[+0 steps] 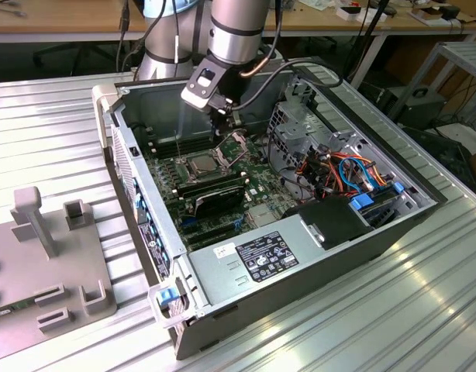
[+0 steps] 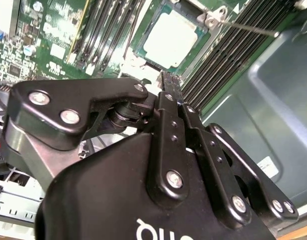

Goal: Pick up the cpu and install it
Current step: 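Close the cpu cover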

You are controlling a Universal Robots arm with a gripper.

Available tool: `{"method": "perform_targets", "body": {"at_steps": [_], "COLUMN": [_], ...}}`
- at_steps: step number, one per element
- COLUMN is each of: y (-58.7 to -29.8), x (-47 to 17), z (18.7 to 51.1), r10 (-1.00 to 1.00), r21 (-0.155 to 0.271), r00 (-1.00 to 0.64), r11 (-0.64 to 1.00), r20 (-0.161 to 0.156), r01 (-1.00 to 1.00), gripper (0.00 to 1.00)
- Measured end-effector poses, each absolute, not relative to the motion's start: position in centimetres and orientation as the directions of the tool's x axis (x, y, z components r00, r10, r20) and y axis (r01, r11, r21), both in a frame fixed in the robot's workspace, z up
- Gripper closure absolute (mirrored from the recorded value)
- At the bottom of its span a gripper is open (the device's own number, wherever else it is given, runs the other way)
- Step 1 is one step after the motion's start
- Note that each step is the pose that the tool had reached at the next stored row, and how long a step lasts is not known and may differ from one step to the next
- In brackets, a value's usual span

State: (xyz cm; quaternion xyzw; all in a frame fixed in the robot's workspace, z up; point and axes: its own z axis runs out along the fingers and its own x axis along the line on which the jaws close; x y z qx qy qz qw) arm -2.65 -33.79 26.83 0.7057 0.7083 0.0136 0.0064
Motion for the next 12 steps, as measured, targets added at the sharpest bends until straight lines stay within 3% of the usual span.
{"method": "perform_targets", "body": {"at_steps": [12], "y": [-33.8], "x": [-0.3], "z": [26.8], "r10": [1.0], "r21": [0.028], "r00": [-0.004], "r11": [0.004], "r20": [0.011], "r01": [1.0], "gripper": [0.89]}}
